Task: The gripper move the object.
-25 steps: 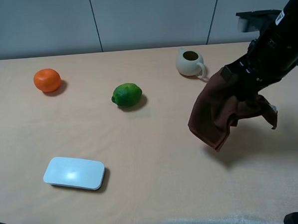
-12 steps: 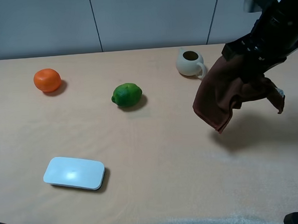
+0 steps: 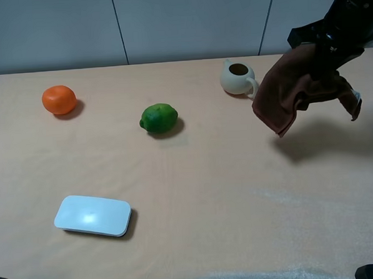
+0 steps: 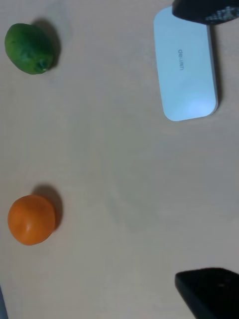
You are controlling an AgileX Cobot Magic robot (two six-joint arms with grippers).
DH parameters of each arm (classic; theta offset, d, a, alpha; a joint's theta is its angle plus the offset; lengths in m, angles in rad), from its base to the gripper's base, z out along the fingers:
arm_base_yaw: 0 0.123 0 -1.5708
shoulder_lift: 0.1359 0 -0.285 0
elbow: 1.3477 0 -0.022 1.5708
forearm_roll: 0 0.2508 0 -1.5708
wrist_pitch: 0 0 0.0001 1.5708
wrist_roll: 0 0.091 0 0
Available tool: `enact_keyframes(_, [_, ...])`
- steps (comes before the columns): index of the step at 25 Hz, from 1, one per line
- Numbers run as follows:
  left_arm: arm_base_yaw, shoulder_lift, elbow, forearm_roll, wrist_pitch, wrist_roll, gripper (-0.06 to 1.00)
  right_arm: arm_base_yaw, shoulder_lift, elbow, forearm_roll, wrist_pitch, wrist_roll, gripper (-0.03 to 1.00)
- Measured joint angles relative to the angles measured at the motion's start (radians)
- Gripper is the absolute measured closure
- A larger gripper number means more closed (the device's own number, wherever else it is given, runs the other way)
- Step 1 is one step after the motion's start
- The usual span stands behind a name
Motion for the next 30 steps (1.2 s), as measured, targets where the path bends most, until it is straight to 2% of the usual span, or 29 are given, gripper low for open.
enact_keyframes(20, [0.0,0.0,0.0,0.0,0.0,0.0,-0.05,-0.158,0.304,-0.411,-0.023,0.019,-0.079,0.96])
enact_keyframes(30, [0.0,0.0,0.0,0.0,0.0,0.0,-0.05,-0.195,0.423,-0.488,-0.063,-0.084,-0.081,0.96])
